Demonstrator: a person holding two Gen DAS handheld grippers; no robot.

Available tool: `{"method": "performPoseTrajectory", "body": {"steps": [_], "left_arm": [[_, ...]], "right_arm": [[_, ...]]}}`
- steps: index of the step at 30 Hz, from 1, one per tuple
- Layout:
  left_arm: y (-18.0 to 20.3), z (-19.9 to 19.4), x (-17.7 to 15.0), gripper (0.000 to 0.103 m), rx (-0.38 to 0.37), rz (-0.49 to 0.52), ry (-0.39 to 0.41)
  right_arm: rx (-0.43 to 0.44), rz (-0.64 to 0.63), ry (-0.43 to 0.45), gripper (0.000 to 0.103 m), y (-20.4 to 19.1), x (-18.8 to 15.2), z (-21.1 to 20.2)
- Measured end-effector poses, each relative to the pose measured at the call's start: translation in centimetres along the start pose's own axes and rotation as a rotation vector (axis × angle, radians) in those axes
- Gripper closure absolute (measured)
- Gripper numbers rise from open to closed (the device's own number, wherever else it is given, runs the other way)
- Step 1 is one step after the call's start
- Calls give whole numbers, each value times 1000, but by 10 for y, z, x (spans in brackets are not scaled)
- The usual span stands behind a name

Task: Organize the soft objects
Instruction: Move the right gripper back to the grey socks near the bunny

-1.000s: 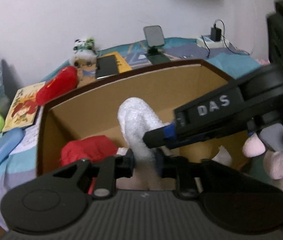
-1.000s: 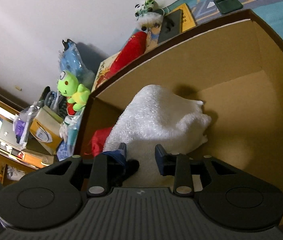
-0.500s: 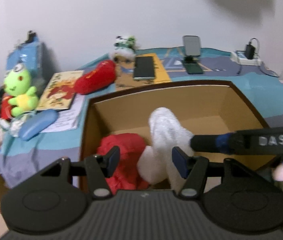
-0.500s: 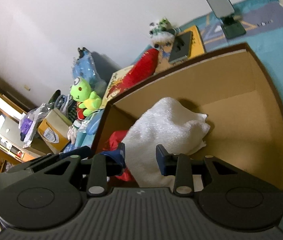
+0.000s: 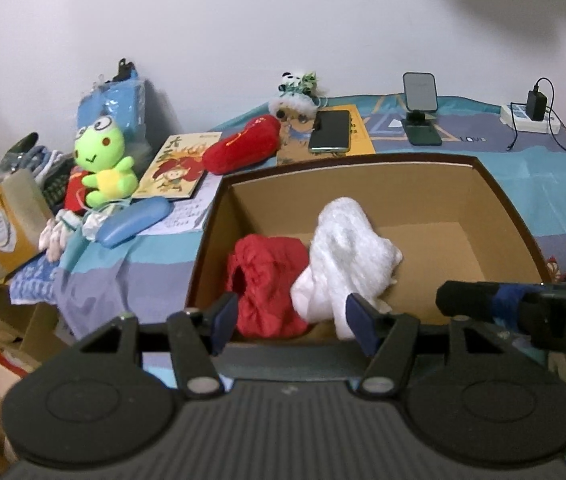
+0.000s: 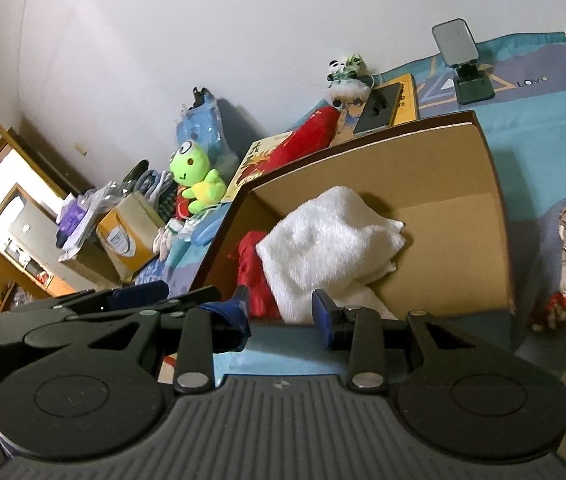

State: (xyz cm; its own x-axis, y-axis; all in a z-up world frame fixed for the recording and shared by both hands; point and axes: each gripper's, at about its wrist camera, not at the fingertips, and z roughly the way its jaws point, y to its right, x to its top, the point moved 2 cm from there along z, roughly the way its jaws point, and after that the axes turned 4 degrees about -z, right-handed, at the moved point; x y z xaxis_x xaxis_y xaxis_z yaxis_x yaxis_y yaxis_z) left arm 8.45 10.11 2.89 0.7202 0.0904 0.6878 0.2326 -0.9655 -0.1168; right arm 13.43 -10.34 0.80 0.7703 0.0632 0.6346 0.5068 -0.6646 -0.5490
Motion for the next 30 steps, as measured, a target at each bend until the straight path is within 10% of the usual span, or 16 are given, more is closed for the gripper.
{"method": "performPoseTrajectory", "body": {"steps": [14, 30], "left_arm": [[55, -23, -37, 36, 8, 17, -22], [155, -13, -85, 36, -249, 177, -96]], "right_arm": [[-20, -35, -6, 85, 18, -37, -45], [-168, 120, 5, 85, 104, -91, -102]]}}
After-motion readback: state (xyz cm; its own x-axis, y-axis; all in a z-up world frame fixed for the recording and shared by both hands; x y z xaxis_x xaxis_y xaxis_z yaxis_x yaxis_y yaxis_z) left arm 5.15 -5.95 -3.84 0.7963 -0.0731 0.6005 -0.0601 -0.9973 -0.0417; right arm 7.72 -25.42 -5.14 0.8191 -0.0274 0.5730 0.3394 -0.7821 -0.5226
